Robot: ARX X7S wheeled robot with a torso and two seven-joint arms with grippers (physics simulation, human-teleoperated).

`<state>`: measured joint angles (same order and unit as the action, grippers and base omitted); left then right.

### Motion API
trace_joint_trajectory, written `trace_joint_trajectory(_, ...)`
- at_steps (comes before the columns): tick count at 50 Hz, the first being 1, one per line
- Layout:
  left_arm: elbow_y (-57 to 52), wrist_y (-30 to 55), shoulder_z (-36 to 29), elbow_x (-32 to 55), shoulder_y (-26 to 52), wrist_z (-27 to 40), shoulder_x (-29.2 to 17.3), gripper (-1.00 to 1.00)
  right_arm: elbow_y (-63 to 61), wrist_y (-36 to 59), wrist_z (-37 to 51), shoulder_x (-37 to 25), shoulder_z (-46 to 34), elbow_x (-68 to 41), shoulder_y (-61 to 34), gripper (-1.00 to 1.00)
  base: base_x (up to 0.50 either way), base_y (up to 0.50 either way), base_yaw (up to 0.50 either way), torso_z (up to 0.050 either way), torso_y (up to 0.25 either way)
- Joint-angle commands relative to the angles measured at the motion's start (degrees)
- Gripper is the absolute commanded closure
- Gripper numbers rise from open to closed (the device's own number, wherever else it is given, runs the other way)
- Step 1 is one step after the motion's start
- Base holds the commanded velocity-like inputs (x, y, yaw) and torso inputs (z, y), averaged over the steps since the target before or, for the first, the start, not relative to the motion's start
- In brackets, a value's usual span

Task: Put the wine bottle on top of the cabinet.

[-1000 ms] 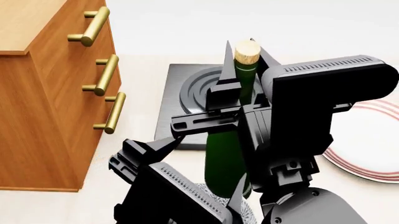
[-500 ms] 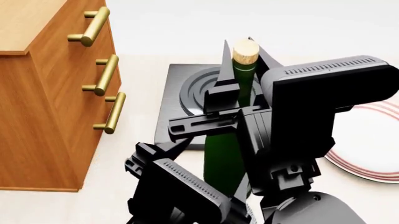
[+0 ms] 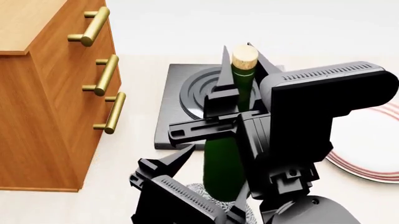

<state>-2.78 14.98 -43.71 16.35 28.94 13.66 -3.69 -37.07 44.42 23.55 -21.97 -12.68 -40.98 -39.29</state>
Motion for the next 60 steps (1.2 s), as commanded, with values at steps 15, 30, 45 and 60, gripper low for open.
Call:
trace_joint_trajectory(15, 3.63, -4.24, -1.03, 5.25, 3.90, -0.63, 1.79, -1.00, -0.49, -0.43, -1.12, 0.23, 1.65, 1.61, 0.26, 1.00, 0.00, 0.00, 0.00, 0.000, 0.001)
trace_joint_trajectory(30, 4.87, -4.90, -1.71, 6.93, 4.15, 1.49, 1.10, 1.00, -0.15, -1.04, -0.91, 0.08, 1.41, 1.74, 0.46, 1.00, 0.00, 0.00, 0.00, 0.000, 0.001)
trace_joint_trajectory(45, 4.96, -4.98, -2.86, 8.28, 4.63, 2.21, 0.49, 1.00, -1.23, -2.98, -1.85, -1.72, -1.74, 5.38, 1.02, 1.00, 0.00, 0.00, 0.00, 0.001, 0.001)
trace_joint_trajectory(60, 4.00, -4.70, -3.56, 9.41, 5.59, 3.13, -0.36, 1.00, -2.34, -3.87, -0.40, -1.02, -0.45, 3.96, 3.63, -1.00, 0.00, 0.00, 0.00, 0.000, 0.001)
